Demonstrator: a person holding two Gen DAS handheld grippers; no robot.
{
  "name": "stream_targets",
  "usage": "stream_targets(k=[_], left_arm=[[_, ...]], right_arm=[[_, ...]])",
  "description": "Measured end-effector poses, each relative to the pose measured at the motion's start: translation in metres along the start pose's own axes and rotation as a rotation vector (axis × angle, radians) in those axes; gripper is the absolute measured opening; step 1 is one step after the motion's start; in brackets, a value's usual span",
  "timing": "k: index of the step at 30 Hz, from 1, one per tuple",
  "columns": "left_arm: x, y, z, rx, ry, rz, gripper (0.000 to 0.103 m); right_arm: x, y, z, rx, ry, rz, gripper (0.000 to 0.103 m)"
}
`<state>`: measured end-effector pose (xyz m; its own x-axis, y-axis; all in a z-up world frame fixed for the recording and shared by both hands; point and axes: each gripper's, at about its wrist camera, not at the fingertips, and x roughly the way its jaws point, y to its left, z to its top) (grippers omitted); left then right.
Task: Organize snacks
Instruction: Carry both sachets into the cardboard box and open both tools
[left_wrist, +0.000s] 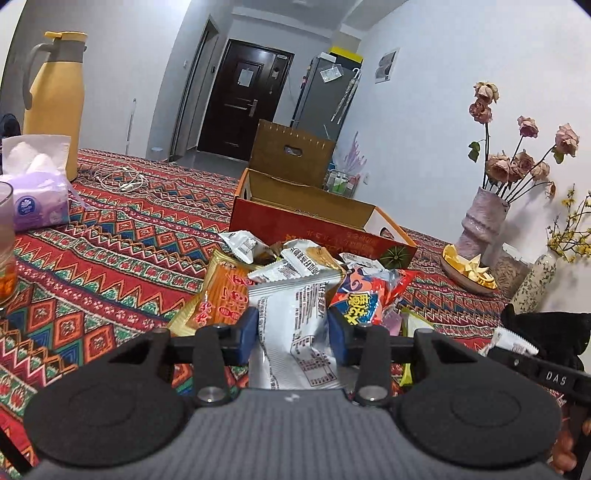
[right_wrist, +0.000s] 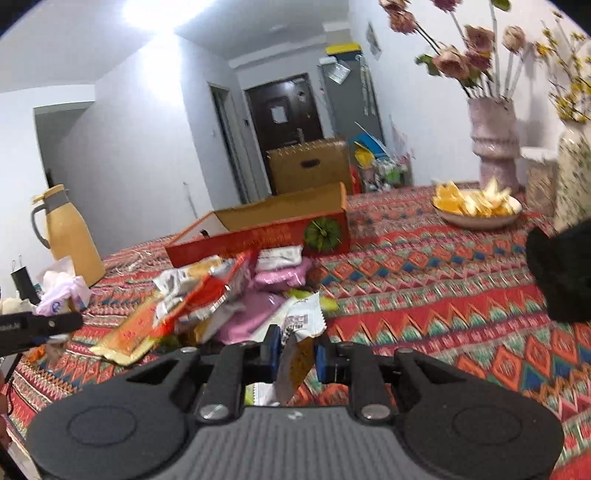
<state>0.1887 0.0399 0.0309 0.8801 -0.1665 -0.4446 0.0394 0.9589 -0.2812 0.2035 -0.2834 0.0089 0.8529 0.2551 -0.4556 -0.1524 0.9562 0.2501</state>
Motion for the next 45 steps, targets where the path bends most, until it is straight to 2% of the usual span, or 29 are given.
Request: stream_targets(k=[6,10,16,20,25,28,30,32,34,37,38,39,40,41,43,45], left_arm=[[-0.015,-0.006,0.006,0.032,-0.042,0.000,0.040],[-0.012,-0.011,0.025,0.065,-0.079,-0.029,0.040],[0.019,-0.018,0.080,0.112,-0.139,-0.069,0.040],[0.058,-0.017,0.116,0.119,-0.154,-0.041,0.040],[0.139,-0.008,0.160,0.119,-0.121,-0.008,0.040],[0.203,-0.001,0.183,0.157,-0.082,0.024,0.041],[0.249,0.004,0.194,0.164,-0.061,0.088,0.041],[0.291,0.010,0.204,0.160,-0.004,0.098,0.041],[0.327,0.012,0.212,0.174,0.059,0.090,0.041],[0.366,0.008,0.216,0.213,0.102,0.146,0.041],[0.376,0.008,0.215,0.227,0.124,0.141,0.044],[0.388,0.008,0.213,0.228,0.142,0.158,0.059],[0.394,0.011,0.211,0.227,0.147,0.186,0.067],[0.399,0.012,0.208,0.237,0.140,0.189,0.067],[0.398,0.013,0.208,0.237,0.144,0.176,0.070],[0.396,0.012,0.208,0.241,0.119,0.182,0.084]], right_arm=[[-0.006,-0.001,-0.002,0.004,-0.012,0.016,0.018],[-0.002,0.001,0.011,-0.024,-0.026,0.039,0.018],[0.019,0.003,0.062,-0.109,-0.074,0.084,0.018],[0.051,-0.001,0.107,-0.136,-0.096,0.131,0.018],[0.118,-0.011,0.163,-0.107,-0.088,0.188,0.018],[0.178,-0.019,0.193,-0.052,-0.029,0.215,0.018],[0.231,-0.023,0.210,-0.010,0.037,0.181,0.018],[0.279,-0.028,0.222,0.021,0.090,0.154,0.018],[0.323,-0.028,0.232,0.016,0.131,0.086,0.018],[0.377,-0.028,0.244,0.025,0.189,0.022,0.019],[0.390,-0.027,0.246,0.000,0.189,-0.010,0.021],[0.399,-0.027,0.246,-0.017,0.185,-0.055,0.025],[0.407,-0.027,0.245,-0.023,0.185,-0.101,0.049],[0.412,-0.027,0.243,-0.025,0.182,-0.130,0.063],[0.410,-0.026,0.238,-0.043,0.148,-0.113,0.065],[0.408,-0.023,0.235,-0.061,0.132,-0.120,0.066]])
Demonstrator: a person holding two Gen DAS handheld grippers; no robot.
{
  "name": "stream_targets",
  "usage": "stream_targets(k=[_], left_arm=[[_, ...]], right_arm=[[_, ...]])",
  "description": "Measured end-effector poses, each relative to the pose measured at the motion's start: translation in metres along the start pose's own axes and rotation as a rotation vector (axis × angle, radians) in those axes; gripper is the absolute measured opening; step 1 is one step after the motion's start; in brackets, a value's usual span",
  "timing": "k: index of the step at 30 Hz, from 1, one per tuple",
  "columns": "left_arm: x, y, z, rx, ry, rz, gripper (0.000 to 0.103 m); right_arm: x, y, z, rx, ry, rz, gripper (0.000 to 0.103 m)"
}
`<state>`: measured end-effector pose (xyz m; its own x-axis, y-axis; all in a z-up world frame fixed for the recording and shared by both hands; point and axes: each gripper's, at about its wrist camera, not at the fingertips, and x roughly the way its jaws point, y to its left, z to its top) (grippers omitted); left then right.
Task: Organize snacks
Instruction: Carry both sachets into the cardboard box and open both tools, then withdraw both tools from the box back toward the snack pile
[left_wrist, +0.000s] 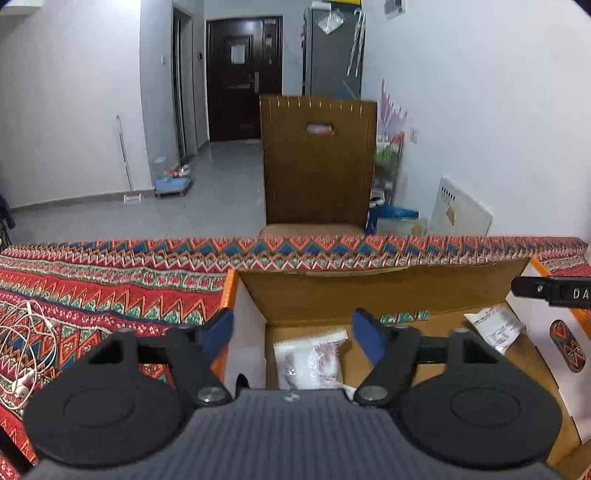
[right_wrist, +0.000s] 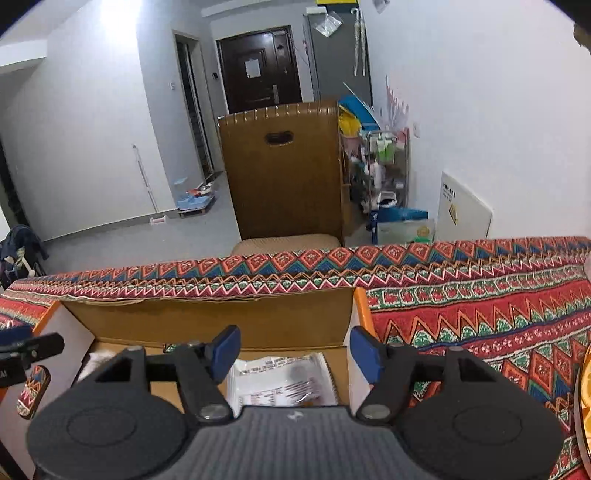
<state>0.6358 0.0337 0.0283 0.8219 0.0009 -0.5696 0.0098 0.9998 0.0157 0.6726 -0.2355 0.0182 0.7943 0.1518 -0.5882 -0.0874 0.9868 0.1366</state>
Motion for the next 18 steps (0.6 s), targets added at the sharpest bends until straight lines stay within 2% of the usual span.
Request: stream_targets(k=[5,8,12,18], left_arm=[[-0.005,-0.001,0.000,-0.005,-0.002,0.015,0.084],[-0.017,0.000,0.001,0.014,0.000,0.036,0.084],[-0.053,0.000,0.006,0.049,-0.029,0.013,0.089],[-0.122,-0.002,0.014,0.048,-0.076,-0.025,0.096]], right_arm=[[-0.005,0.002,0.000,-0.014,-0.029,0.005,0.071],[-0.015,0.008,0.000,-0.064,0.004,0.033,0.074],[-0.042,0.022,-0.001,-0.145,0.015,0.040,0.079],[-0.099,0.034,-0.004,-0.180,-0.007,0.057,0.086]])
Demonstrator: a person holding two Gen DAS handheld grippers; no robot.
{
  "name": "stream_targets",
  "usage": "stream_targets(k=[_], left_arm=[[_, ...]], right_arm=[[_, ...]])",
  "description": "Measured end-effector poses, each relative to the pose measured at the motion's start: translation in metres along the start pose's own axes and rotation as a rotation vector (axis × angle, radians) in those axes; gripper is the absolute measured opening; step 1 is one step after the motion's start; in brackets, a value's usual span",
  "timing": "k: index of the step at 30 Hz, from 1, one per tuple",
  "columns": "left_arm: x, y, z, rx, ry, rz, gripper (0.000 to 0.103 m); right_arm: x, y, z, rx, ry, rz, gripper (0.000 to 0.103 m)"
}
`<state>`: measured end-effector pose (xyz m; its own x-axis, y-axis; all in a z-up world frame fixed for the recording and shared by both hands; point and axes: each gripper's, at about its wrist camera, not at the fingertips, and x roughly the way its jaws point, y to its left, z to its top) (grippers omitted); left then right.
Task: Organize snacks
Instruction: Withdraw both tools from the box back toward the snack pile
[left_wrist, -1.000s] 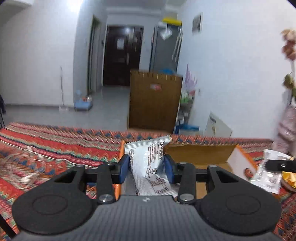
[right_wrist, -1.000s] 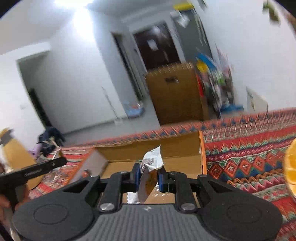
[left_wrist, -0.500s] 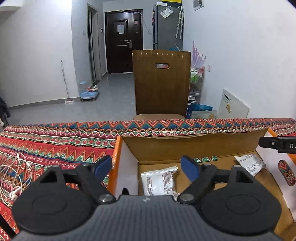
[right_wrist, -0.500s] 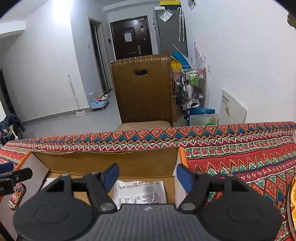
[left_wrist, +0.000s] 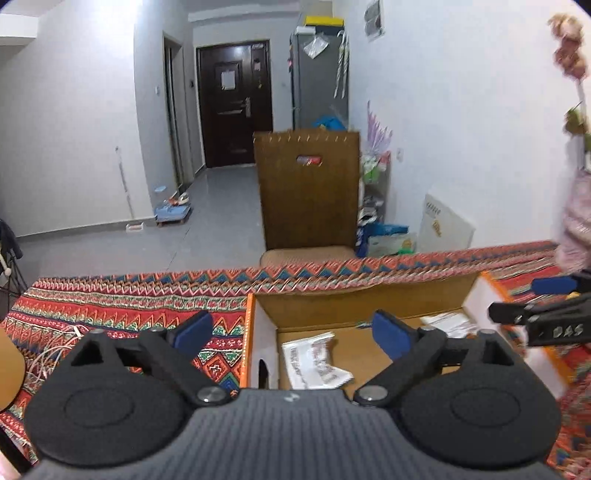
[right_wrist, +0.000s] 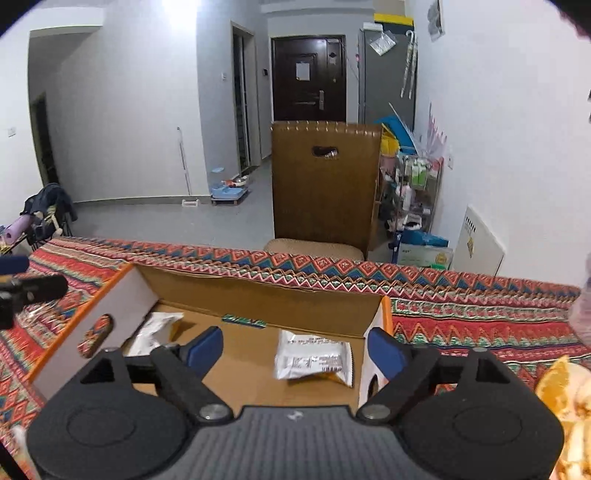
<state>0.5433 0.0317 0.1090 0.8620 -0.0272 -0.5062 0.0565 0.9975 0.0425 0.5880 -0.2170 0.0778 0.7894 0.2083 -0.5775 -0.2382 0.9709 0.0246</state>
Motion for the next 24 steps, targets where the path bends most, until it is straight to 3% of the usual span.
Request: stream_targets(k=[9,19,24], left_arm=[[-0.129,-0.016,-0.015,0.016,-0.055,-0.079,0.102],[-0.267,-0.022,-0.092,0.045,-0.173,-0.125,0.103],[-0.312,-0.019,-0.133,0.029,-0.197,-0.112,0.103]], right_arm=[[-0.111,0.009,-0.026,-0.050,-0.090,-0.010,0.094],[-0.240,0.012,-0.119,-0.045,-0.177,0.058,0.101],[-0.295,0.018,-0.173,-0.034,-0.202,0.085,0.102]])
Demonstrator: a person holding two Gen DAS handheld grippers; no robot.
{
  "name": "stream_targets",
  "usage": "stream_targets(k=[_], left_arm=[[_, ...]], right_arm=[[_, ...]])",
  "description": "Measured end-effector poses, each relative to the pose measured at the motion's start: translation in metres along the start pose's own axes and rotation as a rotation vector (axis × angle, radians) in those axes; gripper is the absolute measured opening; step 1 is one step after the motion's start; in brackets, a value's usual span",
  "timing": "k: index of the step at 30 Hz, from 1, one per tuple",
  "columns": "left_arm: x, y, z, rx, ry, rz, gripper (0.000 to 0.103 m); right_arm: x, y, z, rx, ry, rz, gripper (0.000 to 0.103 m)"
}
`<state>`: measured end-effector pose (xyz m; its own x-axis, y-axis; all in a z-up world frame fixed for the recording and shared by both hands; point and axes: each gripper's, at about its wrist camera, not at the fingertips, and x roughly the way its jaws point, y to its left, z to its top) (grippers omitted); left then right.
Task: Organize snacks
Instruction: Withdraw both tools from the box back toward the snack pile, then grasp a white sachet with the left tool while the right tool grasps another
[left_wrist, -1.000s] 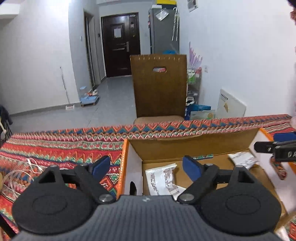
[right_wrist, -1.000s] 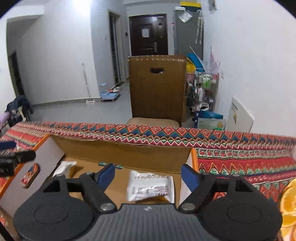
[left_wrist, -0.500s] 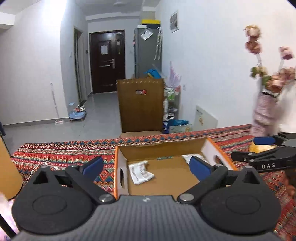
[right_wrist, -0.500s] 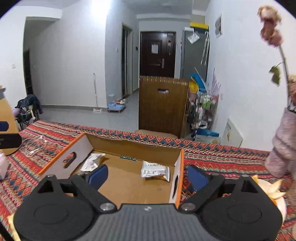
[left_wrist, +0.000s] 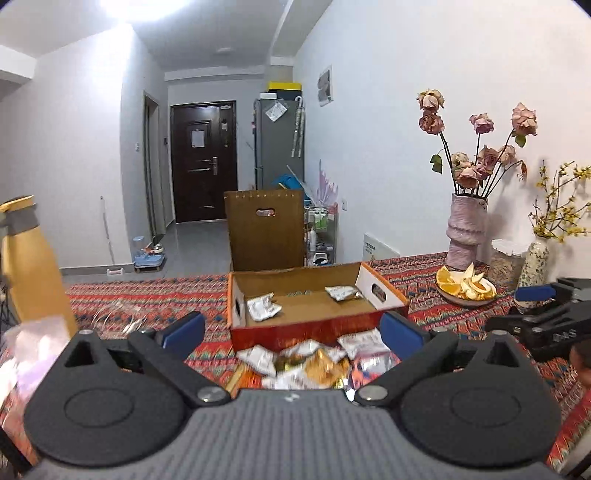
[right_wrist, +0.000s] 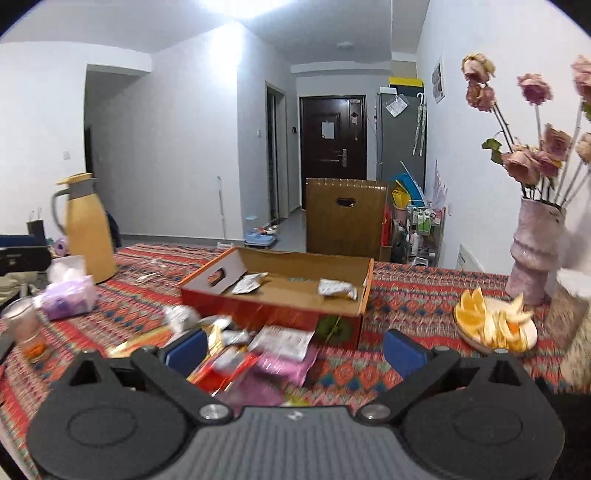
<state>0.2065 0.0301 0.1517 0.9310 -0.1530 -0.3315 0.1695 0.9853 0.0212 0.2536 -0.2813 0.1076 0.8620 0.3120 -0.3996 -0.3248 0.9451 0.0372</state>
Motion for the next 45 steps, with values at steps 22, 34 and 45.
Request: stream_targets(k=[22,34,45], left_arm=[[-0.091,-0.022,-0.160,-0.090,0.115,0.023,0.103],[-0.026,-0.028,-0.157,-0.088,0.203,0.006,0.103],[0.048,0.002,-0.123,-0.116,0.180,0.048,0.101]], right_arm=[[-0.104,0.066,-0.161,0.040,0.062,-0.081,0.103],[-0.061,0.045,-0.164,0.139,0.100,-0.057,0.101],[0.000,0.036,-0.122,0.146,0.082,-0.048,0.091]])
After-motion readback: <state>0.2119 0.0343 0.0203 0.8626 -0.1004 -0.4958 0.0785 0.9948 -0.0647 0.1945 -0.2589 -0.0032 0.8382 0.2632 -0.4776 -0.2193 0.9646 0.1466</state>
